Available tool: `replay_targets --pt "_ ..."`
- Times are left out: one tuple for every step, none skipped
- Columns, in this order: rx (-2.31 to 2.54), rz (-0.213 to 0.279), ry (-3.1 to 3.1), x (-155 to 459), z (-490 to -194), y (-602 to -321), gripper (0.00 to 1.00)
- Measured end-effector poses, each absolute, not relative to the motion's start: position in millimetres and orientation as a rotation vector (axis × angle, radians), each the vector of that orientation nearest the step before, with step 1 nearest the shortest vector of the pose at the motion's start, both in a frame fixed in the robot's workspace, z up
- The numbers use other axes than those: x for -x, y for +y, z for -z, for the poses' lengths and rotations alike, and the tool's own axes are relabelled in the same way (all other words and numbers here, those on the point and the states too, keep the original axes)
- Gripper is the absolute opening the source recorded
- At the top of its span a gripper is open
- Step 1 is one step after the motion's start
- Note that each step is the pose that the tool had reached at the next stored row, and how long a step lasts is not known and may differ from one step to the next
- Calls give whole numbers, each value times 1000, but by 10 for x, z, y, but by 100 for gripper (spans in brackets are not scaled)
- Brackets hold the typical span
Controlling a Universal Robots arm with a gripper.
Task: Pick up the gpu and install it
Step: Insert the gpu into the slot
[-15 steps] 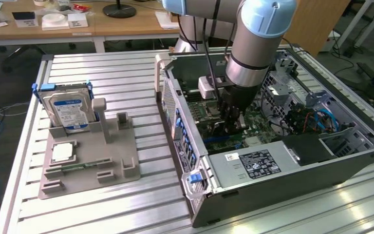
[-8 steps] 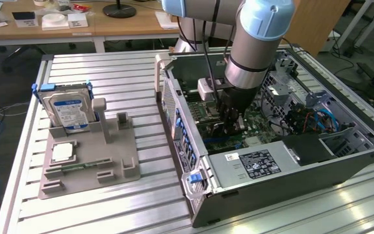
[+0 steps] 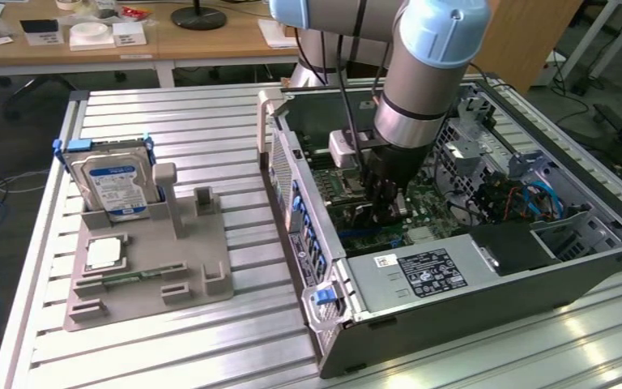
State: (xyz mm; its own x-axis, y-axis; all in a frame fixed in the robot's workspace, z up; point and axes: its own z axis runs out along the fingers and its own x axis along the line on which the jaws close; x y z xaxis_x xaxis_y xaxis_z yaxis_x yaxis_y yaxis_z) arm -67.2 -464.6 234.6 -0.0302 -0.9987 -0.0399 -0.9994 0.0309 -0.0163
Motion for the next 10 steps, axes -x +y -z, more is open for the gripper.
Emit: replay_targets --pt "2160 -25 2227 669 -2344 -4645 28" --pt "2160 -26 2227 665 -2343 -4645 28" --pt "2160 -26 2227 660 -2342 -4646 28" --pt "2160 -27 2228 660 -2340 -4646 28" --pt "2160 -27 2228 660 -2340 -4646 28" --pt "2160 -27 2228 660 -2339 -4646 28" --pt "2160 -28 2228 659 -2338 -4645 28" --pt "2160 -28 2228 658 -2337 -4643 28" --pt "2160 -28 2228 658 -2336 -4642 28" --pt "2161 -28 2228 658 -2336 -4641 28"
